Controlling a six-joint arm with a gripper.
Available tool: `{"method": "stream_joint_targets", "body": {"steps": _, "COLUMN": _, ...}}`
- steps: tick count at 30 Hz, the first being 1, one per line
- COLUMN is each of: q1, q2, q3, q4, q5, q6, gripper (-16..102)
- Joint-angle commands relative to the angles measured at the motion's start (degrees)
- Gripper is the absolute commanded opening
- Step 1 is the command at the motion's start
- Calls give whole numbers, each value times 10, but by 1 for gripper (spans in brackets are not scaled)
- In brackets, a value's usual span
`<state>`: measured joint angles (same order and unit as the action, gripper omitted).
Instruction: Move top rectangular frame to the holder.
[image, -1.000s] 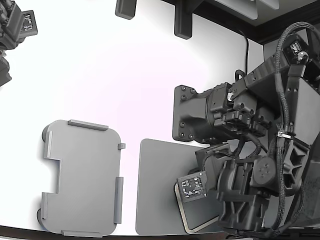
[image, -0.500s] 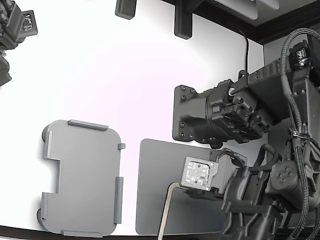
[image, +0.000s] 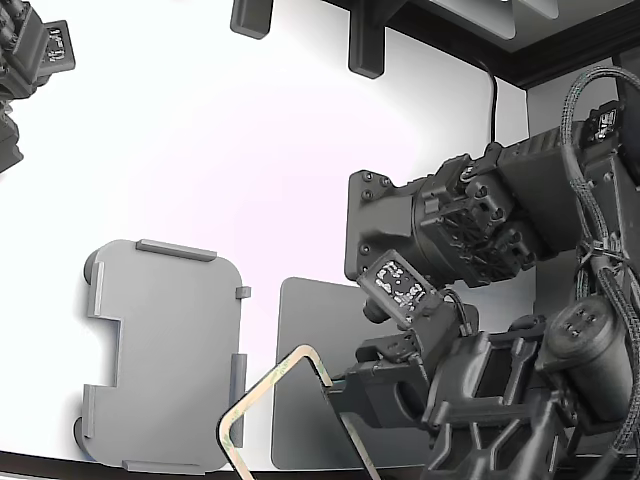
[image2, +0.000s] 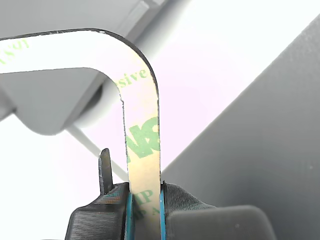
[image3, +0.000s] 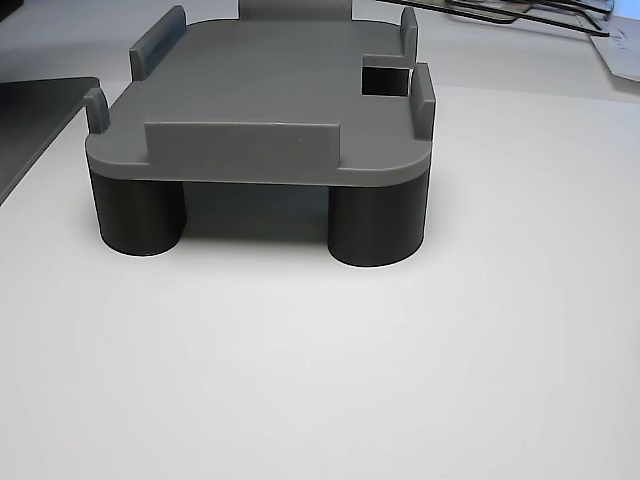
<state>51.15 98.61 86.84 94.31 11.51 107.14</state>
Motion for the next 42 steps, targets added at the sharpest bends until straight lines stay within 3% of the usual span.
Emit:
{"method": "stream_joint_targets", "body": {"steps": 1, "q1": -23, "q2": -9, "q3": -23, "q4": 5, "q5": -1, "q6": 26, "gripper": -11}}
{"method": "stream_joint_targets", "body": {"steps": 14, "q1": -134, "q2": -157, "q3": -128, "q4": 6, "q5": 16, "q6": 177, "gripper": -11}}
{"method": "stream_joint_targets", "body": {"steps": 42, "q1": -201, "q2": -170, "q3": -127, "q4": 7, "q5": -28, "q6": 203, "gripper": -11}}
